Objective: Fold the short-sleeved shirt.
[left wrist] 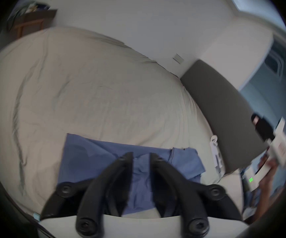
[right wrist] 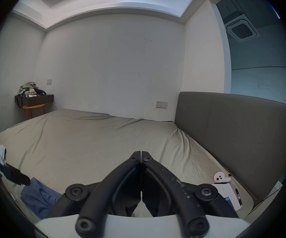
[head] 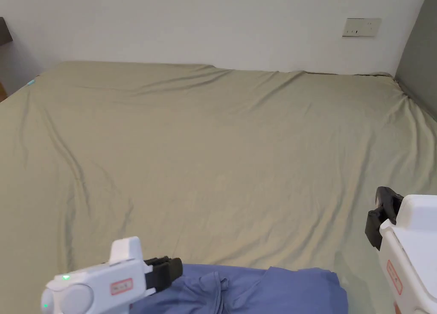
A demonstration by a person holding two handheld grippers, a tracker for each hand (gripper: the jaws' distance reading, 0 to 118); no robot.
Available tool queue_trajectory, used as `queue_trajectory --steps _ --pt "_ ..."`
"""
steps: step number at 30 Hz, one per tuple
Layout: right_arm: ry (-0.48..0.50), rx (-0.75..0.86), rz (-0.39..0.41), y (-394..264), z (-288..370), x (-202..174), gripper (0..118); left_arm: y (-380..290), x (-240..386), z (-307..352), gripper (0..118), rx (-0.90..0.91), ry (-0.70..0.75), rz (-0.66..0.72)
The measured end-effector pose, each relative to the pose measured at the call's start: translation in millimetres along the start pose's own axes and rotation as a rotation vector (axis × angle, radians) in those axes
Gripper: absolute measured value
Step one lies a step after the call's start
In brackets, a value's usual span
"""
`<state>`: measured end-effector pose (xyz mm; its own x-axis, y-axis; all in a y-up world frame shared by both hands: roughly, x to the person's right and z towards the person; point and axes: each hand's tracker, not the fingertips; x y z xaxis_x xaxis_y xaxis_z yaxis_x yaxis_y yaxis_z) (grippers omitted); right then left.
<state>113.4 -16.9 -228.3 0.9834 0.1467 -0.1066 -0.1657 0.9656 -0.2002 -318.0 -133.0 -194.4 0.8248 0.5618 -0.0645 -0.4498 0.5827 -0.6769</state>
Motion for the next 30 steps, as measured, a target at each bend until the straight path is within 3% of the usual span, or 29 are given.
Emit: queue_trajectory --steps 2,3,11,13,17,19,21,30 --pt "0.011 -0.002 0.005 0 -2 -4 2 12 -26 7 104 -0.048 -0.025 0.093" --pt "0.014 -0.003 0.007 0 -3 -7 2 15 -38 8 118 -0.074 -0.029 0.13" --pt "0.034 -0.027 0.016 -3 -9 -17 2 8 -99 -7 117 -0.161 0.018 0.219" --pt "0.034 -0.03 0.024 -3 -9 -18 2 4 -130 -21 111 -0.172 0.018 0.221" --pt "0.025 -0.038 0.036 -3 -10 -17 2 -12 -133 -41 55 -0.197 0.011 0.218" --pt "0.018 -0.043 0.039 -4 -10 -15 2 -16 -125 -45 46 -0.183 0.01 0.173" --pt "0.011 -0.046 0.039 -5 -9 -12 2 -20 -105 -46 22 -0.189 0.016 0.138" --pt "0.014 -0.051 0.038 -3 -9 -10 2 -11 -85 -6 12 -0.102 0.087 0.08"
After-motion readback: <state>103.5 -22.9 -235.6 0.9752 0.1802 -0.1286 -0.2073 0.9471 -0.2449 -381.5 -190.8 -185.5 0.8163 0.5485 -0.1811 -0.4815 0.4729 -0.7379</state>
